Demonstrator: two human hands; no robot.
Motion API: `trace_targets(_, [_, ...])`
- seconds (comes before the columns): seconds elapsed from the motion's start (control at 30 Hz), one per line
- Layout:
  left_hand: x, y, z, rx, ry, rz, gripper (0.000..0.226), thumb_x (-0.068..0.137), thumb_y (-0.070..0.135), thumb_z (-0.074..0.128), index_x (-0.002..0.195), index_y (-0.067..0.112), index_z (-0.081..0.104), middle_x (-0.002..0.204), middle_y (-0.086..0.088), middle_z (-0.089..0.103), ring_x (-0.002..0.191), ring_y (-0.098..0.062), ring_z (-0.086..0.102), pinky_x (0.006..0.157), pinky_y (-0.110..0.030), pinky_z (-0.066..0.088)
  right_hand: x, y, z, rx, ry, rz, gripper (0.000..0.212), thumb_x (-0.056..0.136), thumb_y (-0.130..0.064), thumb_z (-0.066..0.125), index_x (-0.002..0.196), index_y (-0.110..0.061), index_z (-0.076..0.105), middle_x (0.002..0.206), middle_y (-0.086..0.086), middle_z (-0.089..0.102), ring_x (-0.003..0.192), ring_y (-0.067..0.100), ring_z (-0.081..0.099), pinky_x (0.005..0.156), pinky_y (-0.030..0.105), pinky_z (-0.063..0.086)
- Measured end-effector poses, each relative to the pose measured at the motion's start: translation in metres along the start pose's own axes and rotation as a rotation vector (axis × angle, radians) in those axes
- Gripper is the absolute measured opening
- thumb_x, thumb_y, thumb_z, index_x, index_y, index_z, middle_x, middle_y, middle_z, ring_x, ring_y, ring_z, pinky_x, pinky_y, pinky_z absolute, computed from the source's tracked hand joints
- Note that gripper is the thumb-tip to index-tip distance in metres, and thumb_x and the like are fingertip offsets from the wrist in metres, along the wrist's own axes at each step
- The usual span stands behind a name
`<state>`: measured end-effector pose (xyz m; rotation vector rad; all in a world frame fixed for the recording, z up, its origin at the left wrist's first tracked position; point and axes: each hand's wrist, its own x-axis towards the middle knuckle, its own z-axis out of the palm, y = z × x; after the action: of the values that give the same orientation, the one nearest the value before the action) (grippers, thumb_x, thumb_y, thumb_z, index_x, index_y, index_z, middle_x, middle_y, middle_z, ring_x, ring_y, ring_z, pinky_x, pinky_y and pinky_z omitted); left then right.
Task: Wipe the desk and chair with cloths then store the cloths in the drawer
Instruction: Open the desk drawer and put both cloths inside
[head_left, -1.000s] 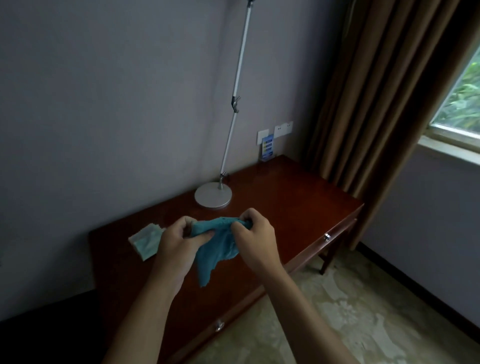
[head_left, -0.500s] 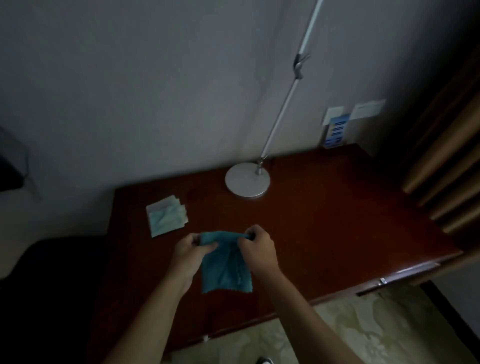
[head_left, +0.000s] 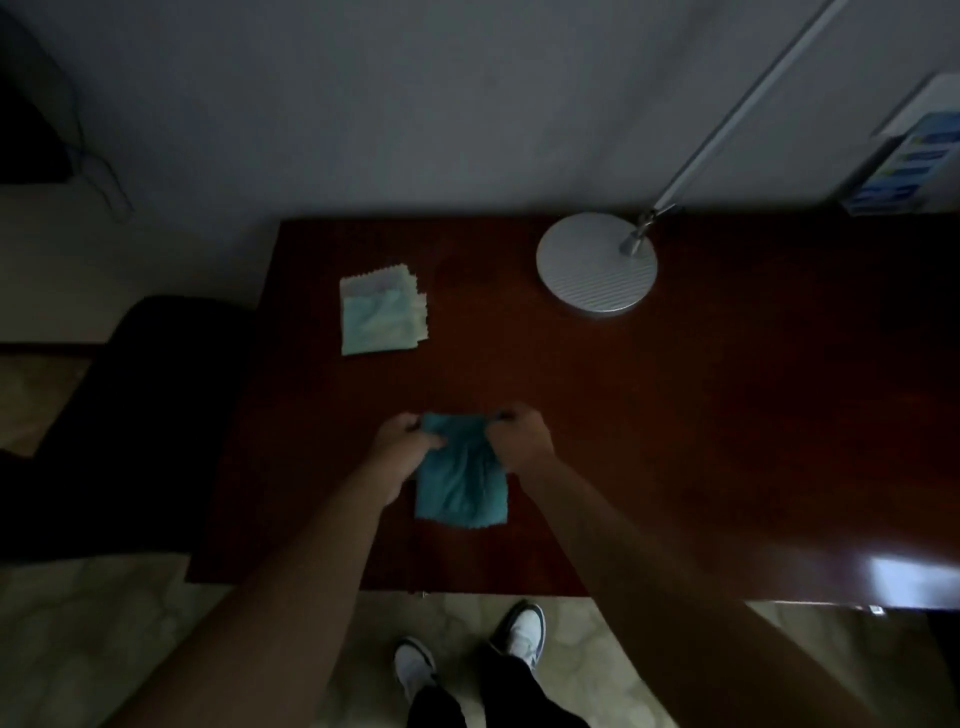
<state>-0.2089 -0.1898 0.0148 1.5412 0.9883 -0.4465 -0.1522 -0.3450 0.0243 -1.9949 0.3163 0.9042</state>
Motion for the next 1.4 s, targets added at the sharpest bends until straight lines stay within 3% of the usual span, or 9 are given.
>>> trace_targets(0.2, [0.024,0.021,-0.024,0.109,0.159,0.081,0.039,0.084,0.015,0.070,0.119,0.019,0.054,0.108,-0.002,0.061,0.100,-0.021,0.061,0.088,-0.040,0.056,0.017,-0.017,0.004,0.041,0.076,-0.087,0.059,0.092,-0.026,0.056,0.148,-0.026,0.037,0.120,-0.003,0.055,0.095,0.018,0.060,0.078,0.030,0.051])
trace_targets(0.33, [0.020,-0.006,-0.045,0.425,0.175,0.058,0.007,0.089,0.024,0.061,0.095,0.021,0.061,0.099,-0.005,0.067,0.091,-0.024,0.067,0.085,-0.044,0.059,0.004,0.008,0.017,-0.048,0.111,-0.108,0.034,0.095,-0.022,0.050,0.129,-0.019,0.057,0.119,0.003,0.064,0.097,0.020,0.062,0.084,0.037,0.055])
trace_targets(0.63, [-0.049,-0.139,-0.025,0.619,0.020,0.020,0.038,0.093,0.033,0.054,0.063,0.014,0.067,0.061,0.002,0.067,0.067,-0.020,0.068,0.072,-0.033,0.056,-0.065,0.121,0.086,-0.287,-0.138,0.029,0.022,0.087,-0.022,0.051,0.078,-0.030,0.069,0.088,0.005,0.075,0.086,0.029,0.071,0.083,0.044,0.058])
trace_targets(0.73, [-0.068,-0.173,-0.019,0.670,-0.072,0.030,0.040,0.091,0.030,0.052,0.056,0.013,0.057,0.054,0.002,0.057,0.064,-0.027,0.062,0.059,-0.030,0.045,-0.083,0.155,0.110,-0.356,-0.195,0.082,0.023,0.087,-0.023,0.054,0.084,-0.028,0.076,0.095,0.002,0.076,0.089,0.023,0.071,0.084,0.037,0.057])
trace_targets(0.8, [-0.070,-0.193,-0.022,0.674,-0.085,0.012,0.022,0.093,0.032,0.052,0.084,0.019,0.066,0.080,-0.003,0.068,0.082,-0.028,0.066,0.070,-0.031,0.050,-0.089,0.169,0.122,-0.368,-0.196,0.130,0.027,0.088,-0.022,0.053,0.105,-0.024,0.075,0.103,0.002,0.074,0.091,0.022,0.069,0.086,0.032,0.054])
trace_targets(0.87, [-0.064,-0.211,-0.027,0.643,-0.078,-0.012,0.045,0.095,0.038,0.053,0.138,0.025,0.051,0.130,-0.002,0.063,0.108,-0.026,0.064,0.089,-0.030,0.050,-0.096,0.176,0.130,-0.284,-0.167,0.188,0.046,0.088,-0.017,0.052,0.131,-0.027,0.061,0.092,0.001,0.070,0.074,0.016,0.062,0.069,0.026,0.048])
trace_targets(0.97, [-0.055,-0.232,-0.026,0.498,-0.126,0.017,0.060,0.096,0.041,0.055,0.151,0.031,0.033,0.151,0.004,0.045,0.123,-0.020,0.057,0.088,-0.021,0.042,-0.102,0.183,0.144,-0.199,-0.137,0.216,0.069,0.087,-0.011,0.051,0.150,-0.033,0.035,0.068,0.001,0.064,0.056,0.012,0.052,0.054,0.024,0.041])
trace_targets(1.23, [-0.038,-0.238,-0.007,0.334,-0.026,0.089,0.024,0.093,0.041,0.058,0.089,0.018,0.066,0.099,-0.003,0.073,0.094,-0.024,0.065,0.078,-0.033,0.048,-0.113,0.182,0.168,-0.180,-0.053,0.149,0.064,0.087,-0.010,0.050,0.147,-0.030,0.042,0.071,0.004,0.064,0.075,0.029,0.068,0.066,0.032,0.048])
trace_targets(1.4, [-0.017,-0.259,0.003,0.143,-0.042,-0.028,0.006,0.072,0.036,0.065,0.069,0.032,0.067,0.083,-0.005,0.076,0.083,-0.025,0.073,0.080,-0.047,0.059,-0.139,0.187,0.154,-0.369,0.208,-0.134,0.047,0.090,-0.013,0.052,0.137,-0.021,0.055,0.123,0.006,0.065,0.107,0.026,0.063,0.085,0.031,0.047])
